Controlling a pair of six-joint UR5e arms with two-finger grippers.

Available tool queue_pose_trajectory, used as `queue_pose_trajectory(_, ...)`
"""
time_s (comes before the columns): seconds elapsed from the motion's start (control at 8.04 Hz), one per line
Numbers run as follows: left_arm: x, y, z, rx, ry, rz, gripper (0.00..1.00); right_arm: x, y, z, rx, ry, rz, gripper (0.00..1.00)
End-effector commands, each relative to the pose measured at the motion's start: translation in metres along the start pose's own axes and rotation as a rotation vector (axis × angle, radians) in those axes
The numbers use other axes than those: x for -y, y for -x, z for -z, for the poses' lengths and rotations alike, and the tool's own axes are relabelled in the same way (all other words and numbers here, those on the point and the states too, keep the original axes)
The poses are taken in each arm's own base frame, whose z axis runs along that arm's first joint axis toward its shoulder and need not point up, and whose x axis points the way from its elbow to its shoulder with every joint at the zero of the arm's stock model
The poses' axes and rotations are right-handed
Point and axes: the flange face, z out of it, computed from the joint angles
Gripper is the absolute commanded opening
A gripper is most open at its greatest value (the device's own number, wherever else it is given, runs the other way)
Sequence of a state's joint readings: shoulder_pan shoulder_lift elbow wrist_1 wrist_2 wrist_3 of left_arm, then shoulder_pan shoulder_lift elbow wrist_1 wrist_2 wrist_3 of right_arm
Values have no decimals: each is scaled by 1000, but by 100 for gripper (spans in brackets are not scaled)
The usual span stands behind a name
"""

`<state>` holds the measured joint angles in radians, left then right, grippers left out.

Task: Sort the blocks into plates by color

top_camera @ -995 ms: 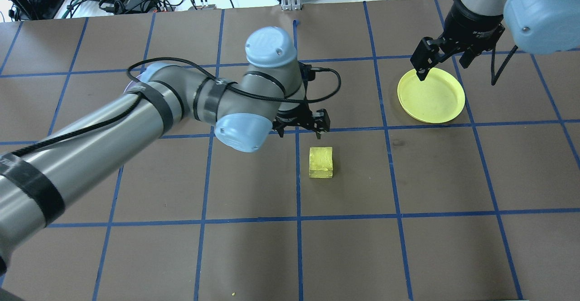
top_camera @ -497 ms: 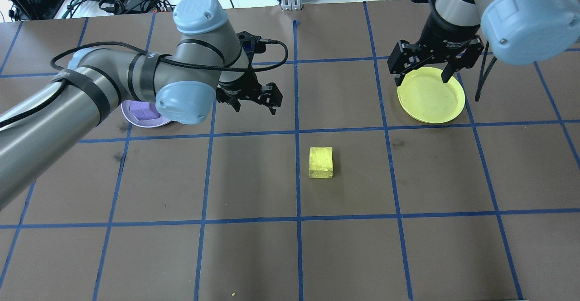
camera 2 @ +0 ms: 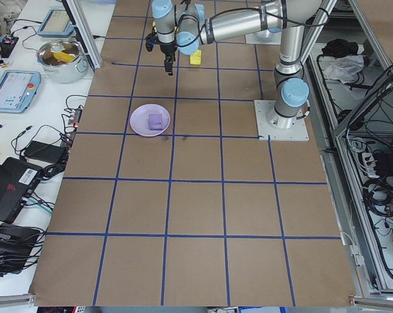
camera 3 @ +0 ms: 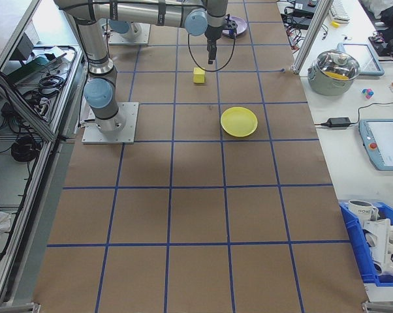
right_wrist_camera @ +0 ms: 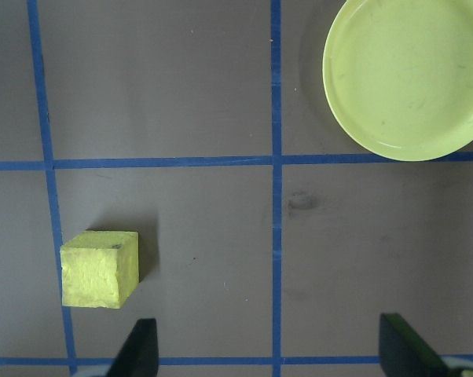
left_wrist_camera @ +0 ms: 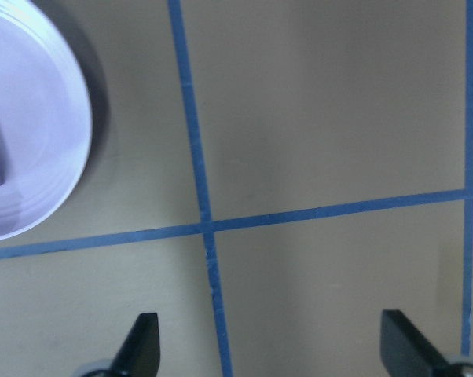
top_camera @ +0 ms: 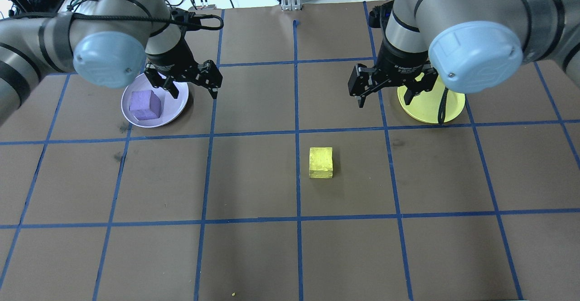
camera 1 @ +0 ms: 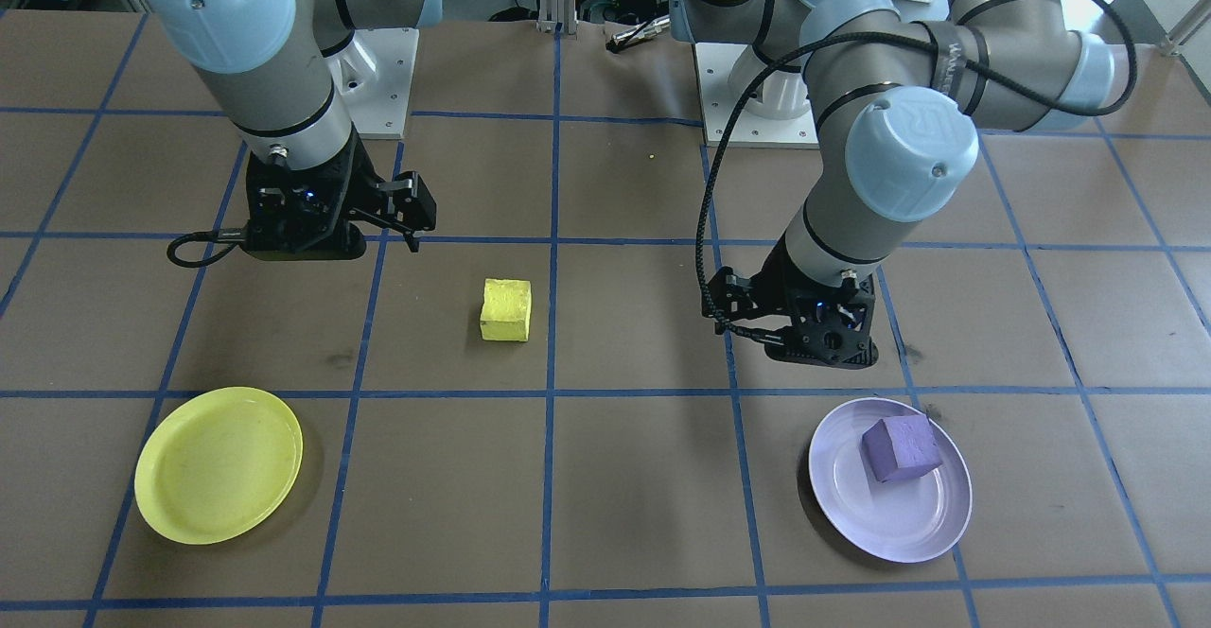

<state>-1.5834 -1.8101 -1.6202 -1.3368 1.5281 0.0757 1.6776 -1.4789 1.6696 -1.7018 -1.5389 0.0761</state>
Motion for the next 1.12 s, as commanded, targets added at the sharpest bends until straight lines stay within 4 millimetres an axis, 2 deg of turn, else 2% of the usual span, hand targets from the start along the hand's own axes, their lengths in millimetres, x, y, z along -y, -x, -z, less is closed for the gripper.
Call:
queue_pose_trajectory(0.0,-4,6,99,67,51,23,100,-15,44,-43,-12,65,79,100)
queue_pose_trajectory(0.12,-16,4,127,68,31,23,100,-14,55,-62,-17,77,62,100)
queue_pose_trajectory(0.37,-41,1,157,69,-3,24,100,-5,96,-112,-42,97,85,100)
queue_pose_trajectory(0.5,-44,1,159,69,-1,24,100,0,109,-139,-45,115,65,100)
queue_pose_trajectory(0.99,-45,1,161,70,-3,24,100,13,117,-185,-52,161,48,100)
